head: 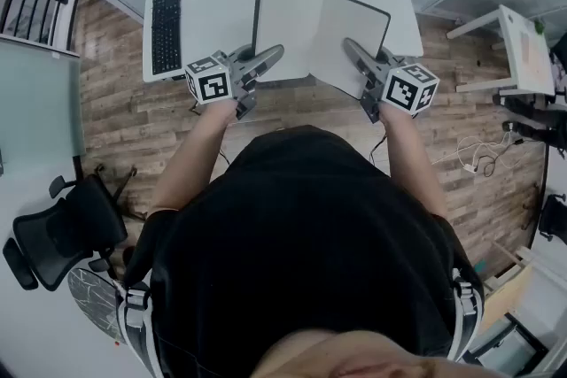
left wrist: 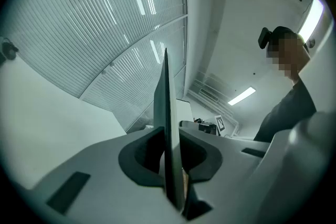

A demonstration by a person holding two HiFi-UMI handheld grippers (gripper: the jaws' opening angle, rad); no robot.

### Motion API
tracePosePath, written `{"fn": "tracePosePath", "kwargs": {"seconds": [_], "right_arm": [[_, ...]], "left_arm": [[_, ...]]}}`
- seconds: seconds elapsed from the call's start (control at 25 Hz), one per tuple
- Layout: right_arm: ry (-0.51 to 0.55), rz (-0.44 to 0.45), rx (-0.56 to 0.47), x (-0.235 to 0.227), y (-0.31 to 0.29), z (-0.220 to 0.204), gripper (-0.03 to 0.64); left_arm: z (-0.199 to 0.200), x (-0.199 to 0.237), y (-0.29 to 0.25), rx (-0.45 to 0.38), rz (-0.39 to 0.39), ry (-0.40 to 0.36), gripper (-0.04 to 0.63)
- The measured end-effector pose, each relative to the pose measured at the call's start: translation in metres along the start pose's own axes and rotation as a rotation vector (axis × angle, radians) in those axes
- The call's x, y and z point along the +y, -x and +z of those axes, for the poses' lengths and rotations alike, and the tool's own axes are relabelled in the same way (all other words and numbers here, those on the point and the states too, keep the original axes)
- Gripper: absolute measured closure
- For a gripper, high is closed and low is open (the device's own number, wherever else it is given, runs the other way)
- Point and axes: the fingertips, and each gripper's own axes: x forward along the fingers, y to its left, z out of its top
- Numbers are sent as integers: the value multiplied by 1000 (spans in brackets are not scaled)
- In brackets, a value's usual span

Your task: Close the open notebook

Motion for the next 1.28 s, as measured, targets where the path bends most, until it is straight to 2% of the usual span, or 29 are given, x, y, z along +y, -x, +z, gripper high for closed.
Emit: {"fn": "tracePosePath", "kwargs": {"seconds": [0.48, 0.64, 0.84, 1.28], "right_arm": [[-8, -55, -4, -8, 7, -6, 552], [-12, -44, -16, -6, 6, -4, 552], [-32, -24, -37, 0, 8, -5, 552], [-55, -50, -19, -3, 8, -5, 552]], "left_arm": [[-5, 1, -9, 39, -42, 12, 537], [-5, 0, -8, 33, -53, 31, 537], [-3, -6, -4, 35, -58, 19, 537], [-3, -2, -7, 39, -80, 51, 537]]}}
